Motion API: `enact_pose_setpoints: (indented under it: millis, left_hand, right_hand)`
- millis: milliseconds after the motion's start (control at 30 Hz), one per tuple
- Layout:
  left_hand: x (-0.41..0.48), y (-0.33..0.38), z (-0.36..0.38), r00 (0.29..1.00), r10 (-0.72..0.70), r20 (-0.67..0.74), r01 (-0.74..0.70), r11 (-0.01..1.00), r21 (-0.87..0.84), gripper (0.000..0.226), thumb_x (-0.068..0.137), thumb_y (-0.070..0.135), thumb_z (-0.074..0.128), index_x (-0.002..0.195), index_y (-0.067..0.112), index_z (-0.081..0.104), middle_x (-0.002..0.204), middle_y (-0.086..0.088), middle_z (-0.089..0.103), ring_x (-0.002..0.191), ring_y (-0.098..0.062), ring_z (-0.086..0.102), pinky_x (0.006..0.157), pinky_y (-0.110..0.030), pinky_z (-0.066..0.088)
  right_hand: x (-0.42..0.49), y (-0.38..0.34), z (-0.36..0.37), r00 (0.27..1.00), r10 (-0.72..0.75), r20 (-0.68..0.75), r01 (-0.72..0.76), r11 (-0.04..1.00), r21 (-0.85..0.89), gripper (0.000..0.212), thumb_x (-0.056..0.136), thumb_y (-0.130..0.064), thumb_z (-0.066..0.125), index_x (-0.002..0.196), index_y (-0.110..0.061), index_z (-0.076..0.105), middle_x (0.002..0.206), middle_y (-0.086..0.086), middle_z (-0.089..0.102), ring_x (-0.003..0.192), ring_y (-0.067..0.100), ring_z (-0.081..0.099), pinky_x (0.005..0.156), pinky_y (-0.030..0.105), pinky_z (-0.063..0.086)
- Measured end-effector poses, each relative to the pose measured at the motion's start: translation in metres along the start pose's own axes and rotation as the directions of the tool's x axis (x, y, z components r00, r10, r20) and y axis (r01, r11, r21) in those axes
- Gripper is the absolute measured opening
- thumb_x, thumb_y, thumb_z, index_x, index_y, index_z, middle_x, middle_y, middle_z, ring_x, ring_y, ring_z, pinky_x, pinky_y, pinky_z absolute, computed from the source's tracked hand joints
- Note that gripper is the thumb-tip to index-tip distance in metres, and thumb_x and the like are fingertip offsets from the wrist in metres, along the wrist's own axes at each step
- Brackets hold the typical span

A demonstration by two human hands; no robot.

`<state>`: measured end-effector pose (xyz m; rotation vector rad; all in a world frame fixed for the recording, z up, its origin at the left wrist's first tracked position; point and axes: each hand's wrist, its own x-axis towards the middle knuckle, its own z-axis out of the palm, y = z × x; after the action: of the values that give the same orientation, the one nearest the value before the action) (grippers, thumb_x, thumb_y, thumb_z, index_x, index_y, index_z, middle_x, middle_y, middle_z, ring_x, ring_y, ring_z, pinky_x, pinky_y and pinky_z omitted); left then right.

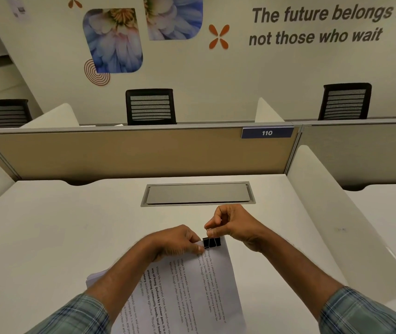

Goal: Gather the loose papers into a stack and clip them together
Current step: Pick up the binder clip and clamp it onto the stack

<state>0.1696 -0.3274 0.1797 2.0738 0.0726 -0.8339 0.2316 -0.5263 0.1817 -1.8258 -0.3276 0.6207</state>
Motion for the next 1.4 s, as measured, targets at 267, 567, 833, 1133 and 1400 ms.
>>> enact_pose_setpoints:
  millis: [267, 567, 833, 1133, 1400]
  left_hand:
    - [-0.002, 0.007, 0.005, 0.999, 0.052, 0.002, -0.052, 0.998, -0.019, 0.031, 0.096, 0.04, 0.065, 0.107, 0.013, 0.077, 0.108, -0.007, 0.081, 0.093, -0.031, 0.077, 0.087, -0.039, 0.061]
    - [0.013, 0.008, -0.007, 0.987, 0.085, -0.139, -0.13, 0.924, -0.358, 0.021, 0.095, 0.034, 0.068, 0.099, 0.015, 0.078, 0.109, -0.017, 0.079, 0.104, -0.043, 0.073, 0.098, -0.055, 0.055]
    - [0.053, 0.01, 0.012, 0.971, 0.026, -0.236, -0.179, 0.731, -0.658, 0.025, 0.099, 0.024, 0.062, 0.11, 0.004, 0.073, 0.113, -0.021, 0.077, 0.093, -0.034, 0.073, 0.077, -0.041, 0.061]
    - [0.111, 0.025, 0.05, 0.939, -0.099, -0.328, -0.239, 0.497, -0.834, 0.026, 0.102, 0.022, 0.057, 0.121, 0.012, 0.071, 0.113, -0.015, 0.079, 0.098, -0.033, 0.075, 0.075, -0.041, 0.062]
    - [0.164, 0.019, 0.079, 0.948, -0.162, -0.275, -0.116, 0.63, -0.768, 0.026, 0.1, 0.007, 0.059, 0.124, 0.01, 0.068, 0.111, -0.012, 0.08, 0.102, -0.034, 0.076, 0.077, -0.04, 0.062]
  right_hand:
    - [-0.006, 0.003, -0.009, 0.999, 0.015, 0.047, -0.017, 0.999, 0.029, 0.021, 0.08, -0.009, 0.085, 0.09, -0.011, 0.067, 0.106, 0.017, 0.079, 0.088, 0.015, 0.074, 0.079, 0.028, 0.052]
    - [-0.048, 0.066, -0.056, 0.973, 0.194, 0.129, -0.213, 0.964, 0.157, 0.069, 0.093, -0.072, 0.032, 0.131, -0.022, 0.063, 0.119, 0.014, 0.077, 0.109, 0.028, 0.073, 0.099, 0.045, 0.057]
    - [-0.079, 0.145, -0.078, 0.941, 0.333, 0.063, -0.31, 0.771, 0.556, 0.056, 0.094, -0.044, 0.049, 0.136, -0.009, 0.061, 0.124, 0.027, 0.071, 0.11, 0.043, 0.07, 0.102, 0.054, 0.055]
    - [-0.073, 0.17, -0.059, 0.889, 0.385, -0.247, -0.215, 0.828, 0.518, 0.079, 0.041, -0.025, 0.104, 0.111, -0.004, 0.074, 0.102, 0.014, 0.082, 0.092, 0.036, 0.079, 0.089, 0.052, 0.062]
    - [-0.038, 0.187, -0.109, 0.781, 0.352, -0.516, -0.182, 0.918, 0.351, 0.022, 0.089, -0.001, 0.073, 0.108, -0.012, 0.071, 0.101, 0.006, 0.08, 0.087, 0.026, 0.079, 0.076, 0.039, 0.064]
